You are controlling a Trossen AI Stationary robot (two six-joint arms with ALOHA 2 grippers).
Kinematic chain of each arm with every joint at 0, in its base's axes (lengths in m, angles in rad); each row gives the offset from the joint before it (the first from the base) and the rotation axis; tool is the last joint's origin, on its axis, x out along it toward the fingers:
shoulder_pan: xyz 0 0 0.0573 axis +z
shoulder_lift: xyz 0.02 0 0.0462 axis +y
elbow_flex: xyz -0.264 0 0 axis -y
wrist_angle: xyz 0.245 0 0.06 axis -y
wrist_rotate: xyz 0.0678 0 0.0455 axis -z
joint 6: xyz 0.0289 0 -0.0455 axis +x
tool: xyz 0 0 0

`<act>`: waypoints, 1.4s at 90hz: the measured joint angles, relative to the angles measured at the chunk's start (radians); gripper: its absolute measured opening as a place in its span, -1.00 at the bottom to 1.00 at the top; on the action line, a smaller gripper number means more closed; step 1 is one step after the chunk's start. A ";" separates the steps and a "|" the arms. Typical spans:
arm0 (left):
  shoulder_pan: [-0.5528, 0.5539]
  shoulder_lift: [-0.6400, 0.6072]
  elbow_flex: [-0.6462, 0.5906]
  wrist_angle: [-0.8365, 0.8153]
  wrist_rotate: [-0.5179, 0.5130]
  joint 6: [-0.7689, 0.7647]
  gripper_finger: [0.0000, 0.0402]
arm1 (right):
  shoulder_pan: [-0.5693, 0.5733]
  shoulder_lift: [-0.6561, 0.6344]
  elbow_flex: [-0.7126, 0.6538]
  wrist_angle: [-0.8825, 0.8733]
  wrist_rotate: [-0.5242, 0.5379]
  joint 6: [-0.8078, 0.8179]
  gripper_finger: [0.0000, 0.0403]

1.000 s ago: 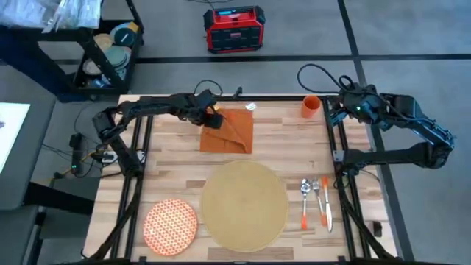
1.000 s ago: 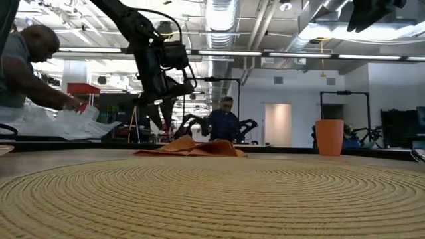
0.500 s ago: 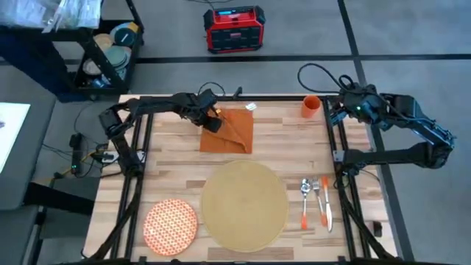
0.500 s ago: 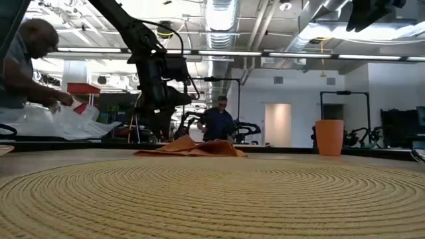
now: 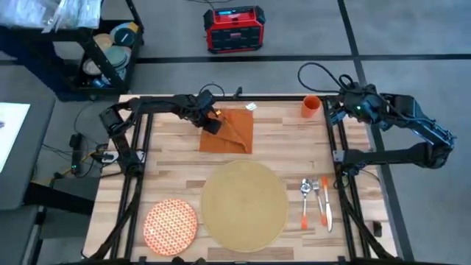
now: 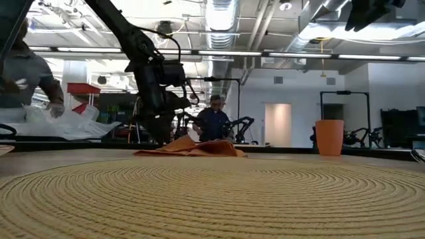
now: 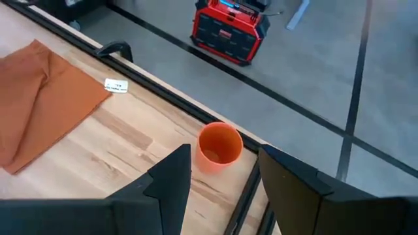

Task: Set table place
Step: Fold the orange table napkin

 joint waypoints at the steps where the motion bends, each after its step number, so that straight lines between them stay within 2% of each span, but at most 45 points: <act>1: 0.000 0.000 -0.003 0.004 0.001 0.000 -0.54 | 0.000 0.000 0.000 0.001 0.000 0.000 -0.16; 30: 0.000 0.000 -0.060 0.058 0.009 -0.023 -0.54 | 0.000 0.000 0.000 0.005 0.000 0.000 -0.16; 52: 0.000 0.000 -0.060 0.105 0.067 -0.034 -0.56 | -0.001 0.012 0.000 0.010 0.002 0.000 -0.16; 62: 0.000 0.000 -0.060 0.108 0.081 -0.034 -0.66 | -0.001 0.021 0.000 0.017 0.003 0.000 -0.16; 80: 0.001 0.000 -0.060 0.107 0.076 -0.043 -0.97 | -0.001 0.036 0.000 0.018 0.004 -0.004 -0.16; 94: 0.002 0.000 -0.060 0.103 0.077 -0.092 -0.99 | -0.001 0.043 0.000 0.019 0.004 -0.027 -0.16; 126: 0.001 0.000 -0.034 0.104 0.157 -0.212 -1.00 | -0.001 0.047 0.000 0.018 0.004 -0.027 -0.16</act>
